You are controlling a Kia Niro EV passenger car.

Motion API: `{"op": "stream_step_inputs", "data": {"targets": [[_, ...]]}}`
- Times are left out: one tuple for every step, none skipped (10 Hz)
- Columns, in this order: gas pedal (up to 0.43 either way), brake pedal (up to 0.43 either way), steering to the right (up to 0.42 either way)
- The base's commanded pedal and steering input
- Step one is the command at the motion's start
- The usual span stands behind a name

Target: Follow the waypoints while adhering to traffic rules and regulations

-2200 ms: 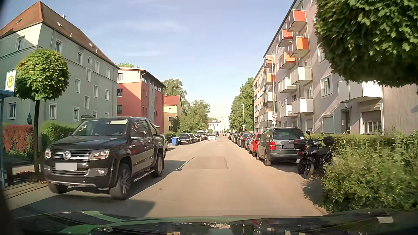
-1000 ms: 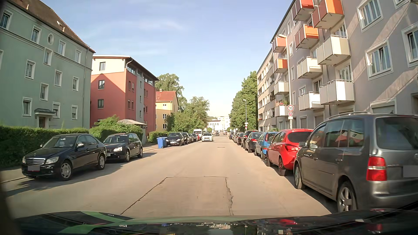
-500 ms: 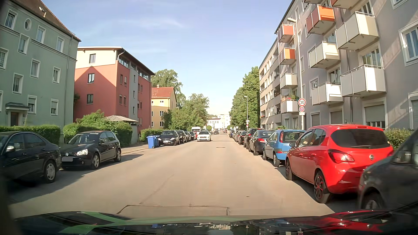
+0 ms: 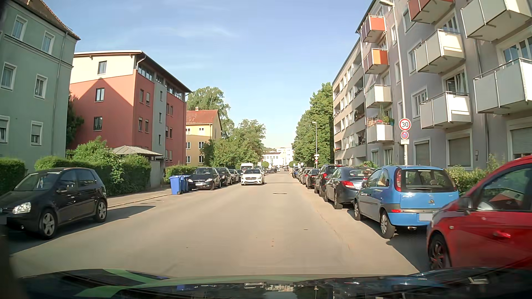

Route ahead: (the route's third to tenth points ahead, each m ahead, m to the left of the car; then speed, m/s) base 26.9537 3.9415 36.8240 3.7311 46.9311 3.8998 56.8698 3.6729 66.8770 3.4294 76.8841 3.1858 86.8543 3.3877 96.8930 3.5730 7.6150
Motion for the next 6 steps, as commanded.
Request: {"op": "stream_step_inputs", "data": {"targets": [[0.110,0.000,-0.003],[0.098,0.000,-0.006],[0.098,0.000,-0.006],[0.098,0.000,-0.006],[0.098,0.000,-0.006],[0.098,0.000,-0.006]]}}
